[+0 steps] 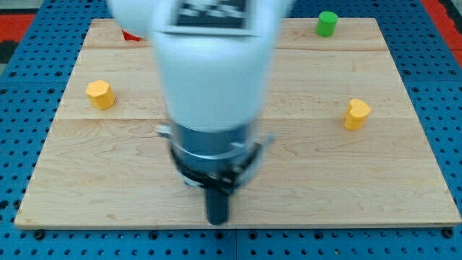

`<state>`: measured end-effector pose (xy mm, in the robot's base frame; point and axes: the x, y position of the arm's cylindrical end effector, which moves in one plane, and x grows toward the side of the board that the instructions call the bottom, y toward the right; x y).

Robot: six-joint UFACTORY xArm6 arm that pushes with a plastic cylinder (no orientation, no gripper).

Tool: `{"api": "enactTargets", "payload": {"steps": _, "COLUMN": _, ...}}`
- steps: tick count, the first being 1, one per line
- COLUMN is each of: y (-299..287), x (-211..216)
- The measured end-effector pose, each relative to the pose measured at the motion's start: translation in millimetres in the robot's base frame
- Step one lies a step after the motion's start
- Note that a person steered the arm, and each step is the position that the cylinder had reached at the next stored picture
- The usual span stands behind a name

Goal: Move red circle to the bottom right

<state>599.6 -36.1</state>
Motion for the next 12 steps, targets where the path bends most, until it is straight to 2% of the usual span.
{"api": "enactTargets", "payload": {"steps": 1, "y": -31, "x": -50}}
{"api": "enactTargets", "payload": {"steps": 2, "y": -62, "x": -36}}
{"api": "enactTargets", "payload": {"steps": 3, "y": -144, "x": -35}}
{"api": "enactTargets", "payload": {"steps": 4, "y": -156, "x": -101}}
{"api": "enactTargets", "payload": {"steps": 5, "y": -134, "x": -164}}
{"api": "enactTargets", "payload": {"steps": 6, "y": -123, "x": -183}}
{"api": "enactTargets", "payload": {"steps": 7, "y": -40, "x": -207}}
{"api": "enactTargets", "payload": {"steps": 8, "y": 36, "x": -200}}
{"api": "enactTargets", "payload": {"steps": 9, "y": 4, "x": -181}}
{"api": "enactTargets", "payload": {"steps": 10, "y": -49, "x": -185}}
{"api": "enactTargets", "payload": {"steps": 11, "y": -1, "x": -155}}
{"api": "enactTargets", "payload": {"steps": 12, "y": 90, "x": -154}}
